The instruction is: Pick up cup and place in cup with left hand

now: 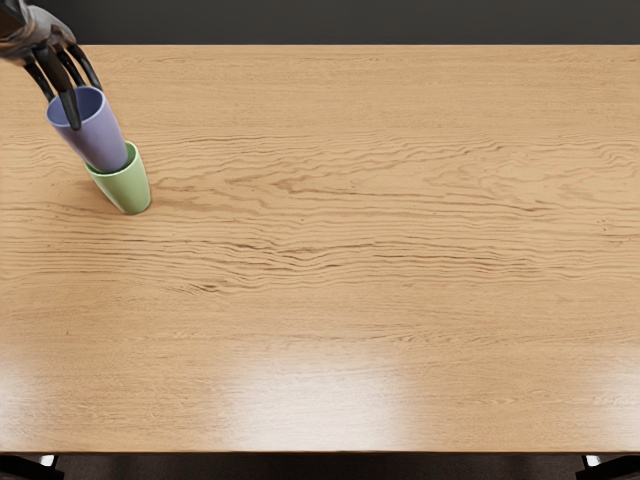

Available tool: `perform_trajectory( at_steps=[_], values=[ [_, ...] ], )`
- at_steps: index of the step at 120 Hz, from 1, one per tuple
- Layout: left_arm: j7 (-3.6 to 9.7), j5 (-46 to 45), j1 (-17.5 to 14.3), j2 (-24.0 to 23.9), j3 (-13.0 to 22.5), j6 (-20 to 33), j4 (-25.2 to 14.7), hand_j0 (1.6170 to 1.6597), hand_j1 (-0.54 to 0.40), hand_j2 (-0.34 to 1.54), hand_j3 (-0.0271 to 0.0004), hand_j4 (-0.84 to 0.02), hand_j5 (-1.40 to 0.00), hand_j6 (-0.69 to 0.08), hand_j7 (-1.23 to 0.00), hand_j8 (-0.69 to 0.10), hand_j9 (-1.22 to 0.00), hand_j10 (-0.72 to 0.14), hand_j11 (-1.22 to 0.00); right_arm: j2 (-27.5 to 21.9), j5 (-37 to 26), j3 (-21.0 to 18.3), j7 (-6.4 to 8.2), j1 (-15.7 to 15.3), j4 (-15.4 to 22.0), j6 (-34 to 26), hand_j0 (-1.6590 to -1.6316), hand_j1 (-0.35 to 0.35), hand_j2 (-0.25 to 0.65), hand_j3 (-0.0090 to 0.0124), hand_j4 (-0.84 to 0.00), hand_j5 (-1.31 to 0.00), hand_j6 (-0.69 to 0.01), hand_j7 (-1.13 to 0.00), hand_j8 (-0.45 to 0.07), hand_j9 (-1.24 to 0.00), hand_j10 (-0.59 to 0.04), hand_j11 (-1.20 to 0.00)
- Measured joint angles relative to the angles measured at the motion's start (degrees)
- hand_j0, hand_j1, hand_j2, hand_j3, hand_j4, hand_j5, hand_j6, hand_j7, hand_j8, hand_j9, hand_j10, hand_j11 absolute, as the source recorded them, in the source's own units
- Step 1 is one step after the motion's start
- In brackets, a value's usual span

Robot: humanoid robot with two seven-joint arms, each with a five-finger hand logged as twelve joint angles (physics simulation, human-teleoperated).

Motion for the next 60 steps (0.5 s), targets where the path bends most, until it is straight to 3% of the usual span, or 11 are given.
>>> perform_trajectory(
  at_steps=[41,46,52,60],
  values=[
    [-0.02,-0.13,0.79,-0.09,0.12,0.01,0.08,1.6541,-0.311,0.98,0.0,-0.616,-0.98,-0.397,-0.96,-0.412,-0.96,-0.607,-0.96,0.0,0.0,-0.01,0.02,0.0,0.02,0.0,-1.6581,-0.32,-0.005,0.0,-0.024,-0.03,-0.024,-0.03,-0.024,-0.03,-0.024,-0.03],
    [-0.01,-0.26,0.87,-0.74,0.07,0.09,0.36,1.6548,-0.246,0.82,0.0,-0.559,-0.87,-0.371,-0.85,-0.389,-0.85,-0.555,-0.86,0.0,0.0,-0.01,0.02,0.0,0.02,0.0,-1.6581,-0.32,-0.005,0.0,-0.024,-0.03,-0.024,-0.03,-0.024,-0.03,-0.024,-0.03],
    [-0.01,-0.43,2.92,-2.93,-0.01,3.09,0.55,1.6556,-0.1,0.68,0.0,-0.438,-0.68,-0.291,-0.66,-0.306,-0.67,-0.435,-0.67,0.0,0.0,-0.01,0.03,0.0,0.03,0.0,-1.6581,-0.32,-0.005,0.0,-0.024,-0.03,-0.024,-0.03,-0.024,-0.03,-0.024,-0.03],
    [-0.01,-0.56,3.09,-3.16,-0.09,6.12,0.67,1.6563,0.025,0.49,0.0,-0.316,-0.49,-0.211,-0.48,-0.221,-0.48,-0.314,-0.48,0.0,0.0,-0.01,0.04,0.0,0.03,0.0,-1.6581,-0.32,-0.005,0.0,-0.024,-0.03,-0.024,-0.03,-0.024,-0.03,-0.024,-0.03]
  ],
)
